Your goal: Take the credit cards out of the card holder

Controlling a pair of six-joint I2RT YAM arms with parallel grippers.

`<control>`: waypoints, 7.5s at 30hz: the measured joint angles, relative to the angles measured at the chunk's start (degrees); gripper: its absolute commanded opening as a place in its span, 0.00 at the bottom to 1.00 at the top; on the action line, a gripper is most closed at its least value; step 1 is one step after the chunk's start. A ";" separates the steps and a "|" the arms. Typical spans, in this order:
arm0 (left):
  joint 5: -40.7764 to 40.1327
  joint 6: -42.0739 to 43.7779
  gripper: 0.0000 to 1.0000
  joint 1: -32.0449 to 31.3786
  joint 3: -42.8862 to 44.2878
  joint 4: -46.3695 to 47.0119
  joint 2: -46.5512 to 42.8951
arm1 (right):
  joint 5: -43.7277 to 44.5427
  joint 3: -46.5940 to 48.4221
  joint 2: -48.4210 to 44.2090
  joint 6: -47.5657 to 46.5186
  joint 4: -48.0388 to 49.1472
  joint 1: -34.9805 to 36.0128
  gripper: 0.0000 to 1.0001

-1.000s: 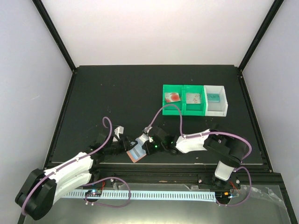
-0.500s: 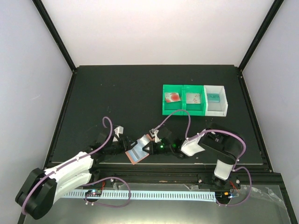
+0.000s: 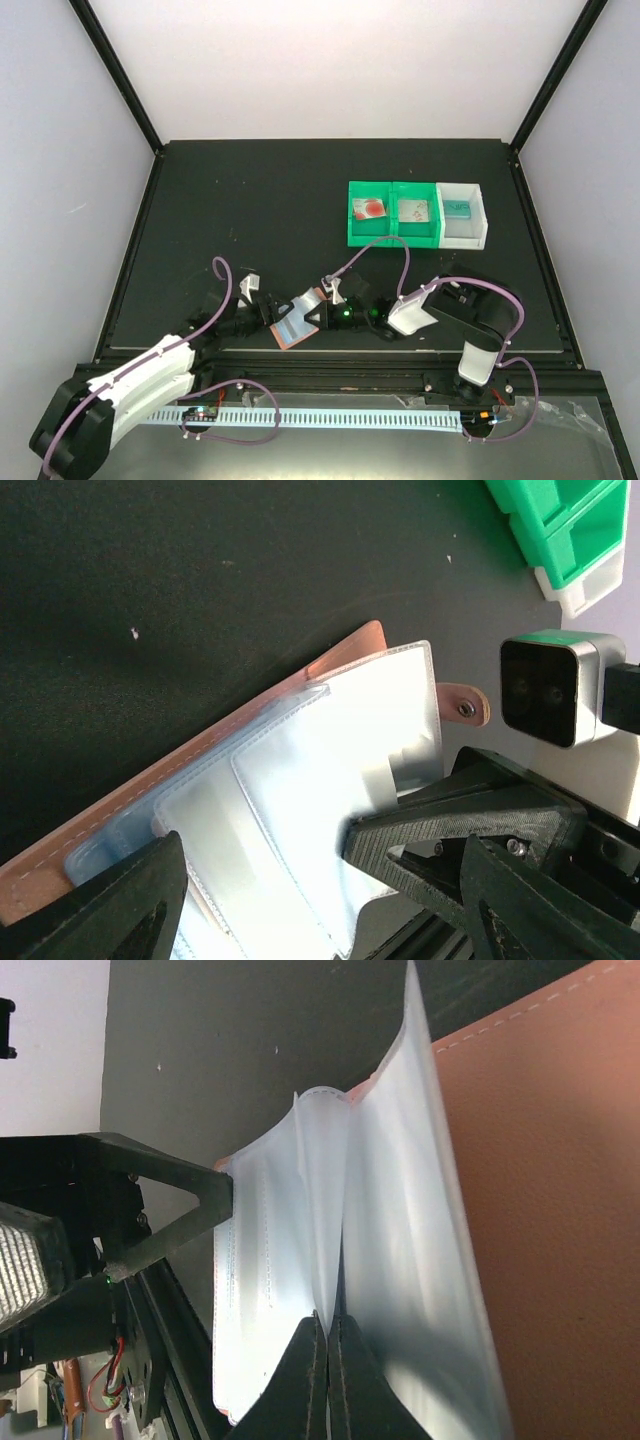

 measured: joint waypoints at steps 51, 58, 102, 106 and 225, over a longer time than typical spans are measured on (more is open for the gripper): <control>3.74 -8.31 0.77 -3.65 1.36 19.58 12.79 | 1.92 -4.22 -4.42 -0.22 3.82 -0.31 0.34; 4.00 -8.35 0.76 -4.66 3.34 20.74 16.17 | 4.28 -4.63 -10.29 -3.26 0.09 -0.31 0.41; 5.03 3.10 0.73 -6.64 15.26 15.19 21.90 | 13.38 -1.22 -28.85 -19.15 -20.79 6.29 0.38; 2.82 4.61 0.73 -6.23 17.84 9.53 20.24 | 14.78 1.64 -25.88 -20.44 -21.27 9.90 0.37; -1.01 -3.50 0.90 -0.37 5.66 1.20 6.32 | 27.82 10.97 -3.37 -22.40 -26.77 12.00 0.04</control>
